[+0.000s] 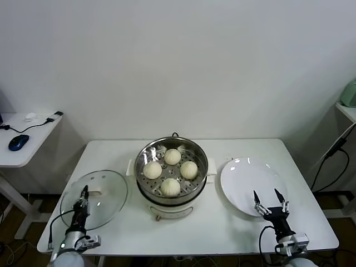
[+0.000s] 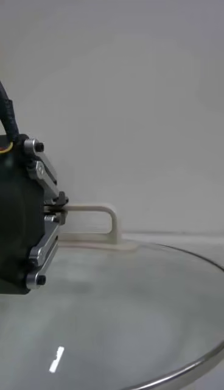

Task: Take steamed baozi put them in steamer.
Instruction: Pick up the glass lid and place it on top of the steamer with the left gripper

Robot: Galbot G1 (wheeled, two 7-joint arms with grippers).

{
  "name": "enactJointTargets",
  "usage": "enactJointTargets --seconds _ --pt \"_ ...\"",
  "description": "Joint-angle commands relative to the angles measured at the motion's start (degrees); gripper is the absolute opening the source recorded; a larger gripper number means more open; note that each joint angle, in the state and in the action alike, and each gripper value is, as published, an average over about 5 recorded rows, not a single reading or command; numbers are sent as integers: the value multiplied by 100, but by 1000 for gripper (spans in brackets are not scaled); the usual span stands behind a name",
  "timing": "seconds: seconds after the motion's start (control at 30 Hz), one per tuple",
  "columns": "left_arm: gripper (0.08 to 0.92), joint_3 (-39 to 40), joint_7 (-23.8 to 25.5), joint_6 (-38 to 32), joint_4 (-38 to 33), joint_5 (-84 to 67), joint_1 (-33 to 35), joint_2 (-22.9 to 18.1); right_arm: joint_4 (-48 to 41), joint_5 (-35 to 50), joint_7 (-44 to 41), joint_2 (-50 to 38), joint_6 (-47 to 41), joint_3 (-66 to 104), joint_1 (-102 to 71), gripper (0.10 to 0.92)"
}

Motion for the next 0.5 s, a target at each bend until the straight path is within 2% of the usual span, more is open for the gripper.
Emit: enactJointTargets --seconds 0.03,0.13,0.3,0.5 --pt "138 -85 83 -8 -648 -149 80 0 144 -285 242 -16 -200 83 -14 823" --pt "138 -246 380 95 -1189 -465 263 268 194 -403 396 -13 -451 98 -12 823" --pt "138 -495 1169 575 -2225 -1434 618 894 170 -489 500 2 -689 68 37 823" --pt "138 -317 2207 1702 -3525 -1735 433 1149 191 -311 536 -3 -725 16 47 823"
